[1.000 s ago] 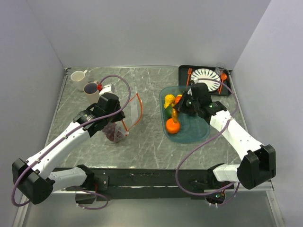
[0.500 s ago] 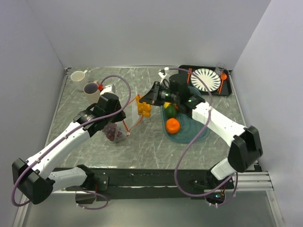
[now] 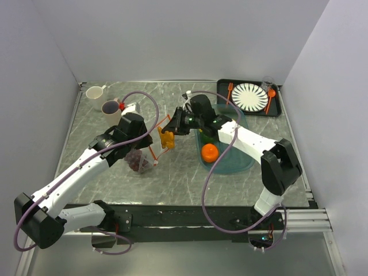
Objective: Place the food in the zip-top bag and seal the zipper
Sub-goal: Place the fake vegetable in the zipper food storage bag.
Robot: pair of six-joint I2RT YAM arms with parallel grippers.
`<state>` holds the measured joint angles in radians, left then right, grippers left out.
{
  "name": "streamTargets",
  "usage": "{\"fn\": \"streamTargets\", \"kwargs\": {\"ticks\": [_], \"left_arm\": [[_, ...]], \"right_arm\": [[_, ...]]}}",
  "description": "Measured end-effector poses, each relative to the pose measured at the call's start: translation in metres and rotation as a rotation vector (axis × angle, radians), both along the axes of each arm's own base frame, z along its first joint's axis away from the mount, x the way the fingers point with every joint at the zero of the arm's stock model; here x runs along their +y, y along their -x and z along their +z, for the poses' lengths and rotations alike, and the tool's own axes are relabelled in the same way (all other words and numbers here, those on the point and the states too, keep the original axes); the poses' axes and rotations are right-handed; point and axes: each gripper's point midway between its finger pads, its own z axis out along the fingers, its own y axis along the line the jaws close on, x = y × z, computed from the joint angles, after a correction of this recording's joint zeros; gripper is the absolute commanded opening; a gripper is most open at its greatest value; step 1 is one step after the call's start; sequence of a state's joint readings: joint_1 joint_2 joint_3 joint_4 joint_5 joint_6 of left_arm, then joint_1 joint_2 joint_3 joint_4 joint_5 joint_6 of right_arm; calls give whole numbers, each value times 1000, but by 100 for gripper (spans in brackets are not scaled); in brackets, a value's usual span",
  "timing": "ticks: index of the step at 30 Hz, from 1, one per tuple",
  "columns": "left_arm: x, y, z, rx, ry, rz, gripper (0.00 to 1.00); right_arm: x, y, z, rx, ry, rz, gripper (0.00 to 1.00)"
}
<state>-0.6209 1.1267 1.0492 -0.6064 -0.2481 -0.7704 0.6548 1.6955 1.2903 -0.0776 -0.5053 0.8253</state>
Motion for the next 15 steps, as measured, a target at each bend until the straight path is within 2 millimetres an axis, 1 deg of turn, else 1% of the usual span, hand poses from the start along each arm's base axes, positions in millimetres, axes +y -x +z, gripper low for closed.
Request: {"fn": "streamTargets", "kwargs": {"ticks": [3, 7, 8, 11, 12, 13, 14, 15], "left_arm": [[0, 0, 1, -2, 2, -1, 1], [0, 2, 5, -10, 12, -6, 1], [0, 2, 6, -14, 15, -7, 1], [1, 4, 10, -24, 23, -7, 1], [1, 4, 12, -28, 25, -7, 1], [2, 5, 14, -33, 29, -6, 1], [2, 5, 15, -37, 32, -6, 1], [2, 5, 16, -40, 34, -6, 1]], "right_arm": [[5, -4, -4, 5, 25, -8, 6], [12, -17, -3, -17, 50, -42, 9], [11, -22, -4, -20, 62, -59, 11], [12, -32, -2, -39, 92, -97, 29], [13, -35, -1, -45, 100, -105, 50], [13, -39, 0, -56, 107, -115, 54], [13, -42, 0, -62, 113, -123, 67], [13, -43, -1, -73, 121, -126, 72]]}}
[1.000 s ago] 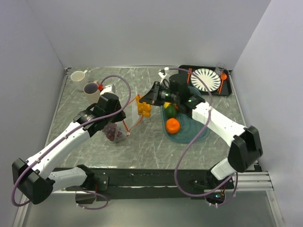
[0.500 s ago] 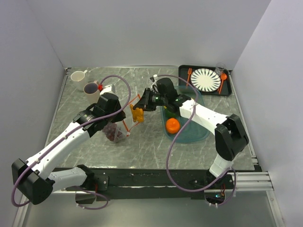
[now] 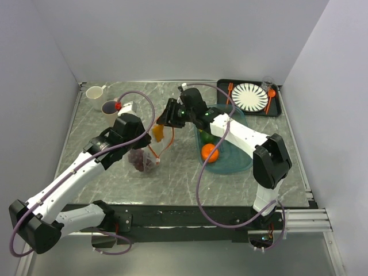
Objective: Place the food in the zip-top bag and seal the zipper
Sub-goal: Place the fake vegetable in the zipper food storage bag.
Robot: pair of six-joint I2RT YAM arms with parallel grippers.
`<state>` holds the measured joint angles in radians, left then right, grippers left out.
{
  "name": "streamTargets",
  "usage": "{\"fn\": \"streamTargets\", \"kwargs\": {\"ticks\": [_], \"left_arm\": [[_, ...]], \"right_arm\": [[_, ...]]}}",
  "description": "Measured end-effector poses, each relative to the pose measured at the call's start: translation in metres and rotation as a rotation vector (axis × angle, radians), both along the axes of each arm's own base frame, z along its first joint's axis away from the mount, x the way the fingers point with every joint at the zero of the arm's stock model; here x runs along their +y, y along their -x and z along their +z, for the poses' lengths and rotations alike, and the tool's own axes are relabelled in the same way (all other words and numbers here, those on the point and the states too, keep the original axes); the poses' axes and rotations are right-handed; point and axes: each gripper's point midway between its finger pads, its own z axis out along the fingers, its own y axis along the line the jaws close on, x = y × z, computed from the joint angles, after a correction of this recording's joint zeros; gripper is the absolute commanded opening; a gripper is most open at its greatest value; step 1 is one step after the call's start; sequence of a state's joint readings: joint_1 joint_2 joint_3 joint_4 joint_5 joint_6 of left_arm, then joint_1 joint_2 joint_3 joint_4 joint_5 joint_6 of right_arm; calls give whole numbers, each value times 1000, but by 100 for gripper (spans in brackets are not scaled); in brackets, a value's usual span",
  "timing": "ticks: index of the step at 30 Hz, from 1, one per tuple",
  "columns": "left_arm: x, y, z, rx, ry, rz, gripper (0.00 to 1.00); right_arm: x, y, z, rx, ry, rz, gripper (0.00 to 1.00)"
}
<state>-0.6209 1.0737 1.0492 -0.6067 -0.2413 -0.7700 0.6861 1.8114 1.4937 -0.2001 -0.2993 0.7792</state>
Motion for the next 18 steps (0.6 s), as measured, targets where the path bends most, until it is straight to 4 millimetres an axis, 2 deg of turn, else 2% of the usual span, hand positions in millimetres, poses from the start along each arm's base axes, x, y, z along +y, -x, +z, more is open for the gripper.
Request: {"fn": "streamTargets", "kwargs": {"ticks": [6, 9, 13, 15, 18], "left_arm": [[2, 0, 3, -11, 2, 8, 1], [2, 0, 3, -12, 1, 10, 1], [3, 0, 3, -11, -3, 14, 1], [4, 0, 3, -12, -4, 16, 1], [4, 0, 3, -13, -3, 16, 1]], "right_arm": [[0, 5, -6, -19, 41, 24, 75], [-11, 11, -9, -33, 79, 10, 75], [-42, 23, 0, -71, 133, -48, 75], [-63, 28, 16, -119, 156, -103, 80], [-94, 29, 39, -183, 172, -188, 83]]}}
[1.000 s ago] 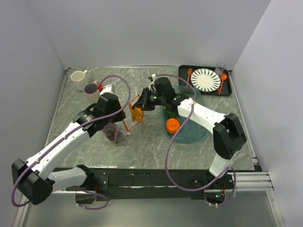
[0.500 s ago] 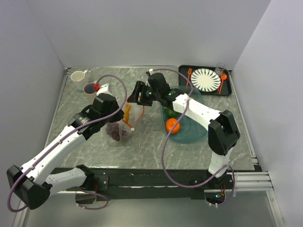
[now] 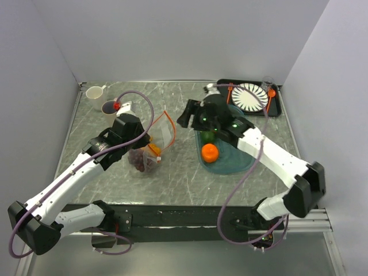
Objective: Place the food in the zip-top bag and seal the zipper
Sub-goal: Place the fake vegetable in the zipper food storage bag, then pick up the fake vegetable from the bin.
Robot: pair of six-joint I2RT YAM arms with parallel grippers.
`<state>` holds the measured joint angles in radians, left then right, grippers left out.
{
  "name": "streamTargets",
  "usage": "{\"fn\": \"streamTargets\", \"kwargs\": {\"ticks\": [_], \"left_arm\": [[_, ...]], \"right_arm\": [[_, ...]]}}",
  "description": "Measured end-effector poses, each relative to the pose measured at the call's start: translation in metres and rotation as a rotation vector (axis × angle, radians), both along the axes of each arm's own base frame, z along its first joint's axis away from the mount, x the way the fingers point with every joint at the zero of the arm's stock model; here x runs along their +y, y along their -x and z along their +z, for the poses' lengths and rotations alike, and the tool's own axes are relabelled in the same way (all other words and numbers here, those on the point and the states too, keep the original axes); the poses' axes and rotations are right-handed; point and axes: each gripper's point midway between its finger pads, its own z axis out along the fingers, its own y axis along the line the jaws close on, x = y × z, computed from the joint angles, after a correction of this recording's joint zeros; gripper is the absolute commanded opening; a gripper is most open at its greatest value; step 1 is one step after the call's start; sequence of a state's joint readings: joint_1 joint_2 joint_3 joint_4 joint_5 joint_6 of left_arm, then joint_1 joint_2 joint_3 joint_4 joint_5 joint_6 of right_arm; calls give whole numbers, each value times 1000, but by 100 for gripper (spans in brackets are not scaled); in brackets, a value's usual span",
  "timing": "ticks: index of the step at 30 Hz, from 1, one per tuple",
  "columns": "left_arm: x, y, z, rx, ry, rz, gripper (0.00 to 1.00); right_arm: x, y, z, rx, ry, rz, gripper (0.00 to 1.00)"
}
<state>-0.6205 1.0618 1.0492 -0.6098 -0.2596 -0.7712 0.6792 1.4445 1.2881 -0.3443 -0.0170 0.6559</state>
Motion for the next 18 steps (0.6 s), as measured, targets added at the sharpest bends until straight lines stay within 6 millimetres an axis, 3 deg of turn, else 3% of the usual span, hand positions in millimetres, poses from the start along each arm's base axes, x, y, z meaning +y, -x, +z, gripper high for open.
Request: {"fn": "streamTargets", "kwargs": {"ticks": [2, 4, 9, 13, 18], "left_arm": [[0, 0, 0, 0, 0, 0, 1], [0, 0, 0, 0, 0, 0, 1], [0, 0, 0, 0, 0, 0, 1], [0, 0, 0, 0, 0, 0, 1], [0, 0, 0, 0, 0, 0, 1]], "right_arm": [[-20, -2, 8, -25, 7, -56, 83], [-48, -13, 3, -20, 24, -130, 84], [-112, -38, -48, 100, 145, -299, 84], [-136, -49, -83, 194, 251, -342, 84], [-145, -67, -102, 239, 350, -346, 85]]}}
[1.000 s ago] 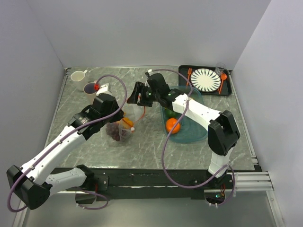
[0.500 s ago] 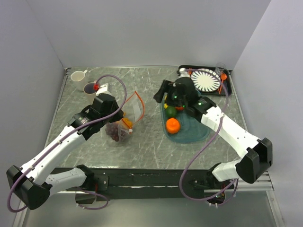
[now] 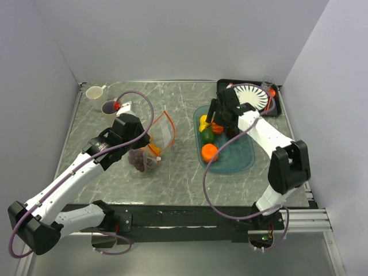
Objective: Place the food in the zip-top bag and seal the zipper
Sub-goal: Pick up the fake vegetable from the bin.
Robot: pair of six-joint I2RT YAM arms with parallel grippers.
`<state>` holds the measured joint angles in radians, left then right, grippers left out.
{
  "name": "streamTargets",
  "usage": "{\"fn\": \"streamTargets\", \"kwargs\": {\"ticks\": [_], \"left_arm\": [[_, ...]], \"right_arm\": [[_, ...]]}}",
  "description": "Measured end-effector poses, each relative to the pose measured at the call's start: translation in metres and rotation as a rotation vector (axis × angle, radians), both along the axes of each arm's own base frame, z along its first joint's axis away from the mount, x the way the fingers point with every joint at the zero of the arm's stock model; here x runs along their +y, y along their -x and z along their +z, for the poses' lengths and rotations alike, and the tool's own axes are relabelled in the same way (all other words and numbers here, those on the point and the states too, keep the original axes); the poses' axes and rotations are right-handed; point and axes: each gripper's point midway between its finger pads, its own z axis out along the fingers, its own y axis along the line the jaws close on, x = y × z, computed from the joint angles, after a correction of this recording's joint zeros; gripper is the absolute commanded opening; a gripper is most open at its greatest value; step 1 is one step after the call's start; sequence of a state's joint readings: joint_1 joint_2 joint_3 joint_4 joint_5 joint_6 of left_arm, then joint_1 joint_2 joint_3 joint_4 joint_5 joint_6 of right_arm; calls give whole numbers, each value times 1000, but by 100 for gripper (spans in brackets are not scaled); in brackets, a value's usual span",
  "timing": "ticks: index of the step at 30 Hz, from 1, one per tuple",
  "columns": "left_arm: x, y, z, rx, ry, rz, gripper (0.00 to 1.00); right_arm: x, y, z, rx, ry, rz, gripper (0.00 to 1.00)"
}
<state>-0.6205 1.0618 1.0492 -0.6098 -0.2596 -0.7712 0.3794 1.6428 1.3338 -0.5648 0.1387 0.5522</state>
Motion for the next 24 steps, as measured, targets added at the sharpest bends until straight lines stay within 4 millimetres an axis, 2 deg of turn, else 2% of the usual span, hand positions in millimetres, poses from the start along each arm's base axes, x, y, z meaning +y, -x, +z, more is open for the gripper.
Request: {"fn": "streamTargets", "kwargs": {"ticks": [9, 15, 24], "left_arm": [[0, 0, 0, 0, 0, -1, 1], [0, 0, 0, 1, -1, 0, 1], [0, 0, 0, 1, -1, -1, 1]], "right_arm": [[-10, -35, -23, 68, 143, -10, 84], [-16, -43, -38, 117, 204, -1, 84], [-22, -41, -52, 161, 230, 9, 79]]}}
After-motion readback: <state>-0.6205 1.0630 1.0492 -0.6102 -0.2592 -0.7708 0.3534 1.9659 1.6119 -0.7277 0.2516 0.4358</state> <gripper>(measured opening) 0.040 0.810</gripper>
